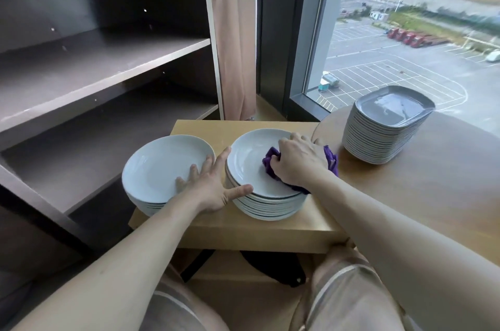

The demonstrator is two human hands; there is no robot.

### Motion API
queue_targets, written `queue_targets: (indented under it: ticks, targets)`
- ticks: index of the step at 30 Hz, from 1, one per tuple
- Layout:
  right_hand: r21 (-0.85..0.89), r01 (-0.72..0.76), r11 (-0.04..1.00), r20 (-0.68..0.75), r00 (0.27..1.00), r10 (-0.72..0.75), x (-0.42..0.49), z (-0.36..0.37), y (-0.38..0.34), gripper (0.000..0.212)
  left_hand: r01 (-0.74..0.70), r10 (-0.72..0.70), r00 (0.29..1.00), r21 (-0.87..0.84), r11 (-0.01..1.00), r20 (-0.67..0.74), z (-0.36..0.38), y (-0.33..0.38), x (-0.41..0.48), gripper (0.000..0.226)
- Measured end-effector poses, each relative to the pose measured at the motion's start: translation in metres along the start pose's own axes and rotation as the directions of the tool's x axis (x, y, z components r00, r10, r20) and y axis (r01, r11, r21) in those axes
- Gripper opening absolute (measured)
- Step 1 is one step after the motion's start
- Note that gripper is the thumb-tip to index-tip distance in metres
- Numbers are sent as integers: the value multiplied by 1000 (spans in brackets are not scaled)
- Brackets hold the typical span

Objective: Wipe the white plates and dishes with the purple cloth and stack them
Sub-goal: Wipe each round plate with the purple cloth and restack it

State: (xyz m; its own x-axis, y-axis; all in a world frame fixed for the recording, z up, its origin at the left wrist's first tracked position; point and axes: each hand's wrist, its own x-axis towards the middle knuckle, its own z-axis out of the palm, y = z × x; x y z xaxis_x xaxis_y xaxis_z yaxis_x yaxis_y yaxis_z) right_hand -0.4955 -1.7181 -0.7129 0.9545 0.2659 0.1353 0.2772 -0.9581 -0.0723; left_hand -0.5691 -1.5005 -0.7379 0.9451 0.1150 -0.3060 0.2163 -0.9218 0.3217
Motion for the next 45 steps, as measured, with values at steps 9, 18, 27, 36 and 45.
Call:
queue_targets:
  ticks: [9, 18, 27, 36, 45]
  targets:
    - [171, 177, 969, 31, 982, -185, -7, 6, -25, 29, 6, -7, 1000, 16, 1000, 28, -2, 4, -2, 118]
    - [260, 193, 946, -141, 977, -161, 12, 26, -49, 33, 0, -3, 999, 69, 998, 47, -2, 7, -2, 118]
    - [149, -134, 980, -204, 965, 163, 34, 37, -68, 43, -12, 9, 999, 89, 996, 34, -1, 7, -3, 115]
    - [208, 45, 977, 76, 995, -62, 10, 22, -42, 55, -5, 2, 999, 66, 998, 48, -3, 7, -3, 116]
    - [254, -31, 967, 122, 992, 0, -22, 8, -40, 55, -73, 94, 978, 116, 991, -187, -20, 16, -12, 127]
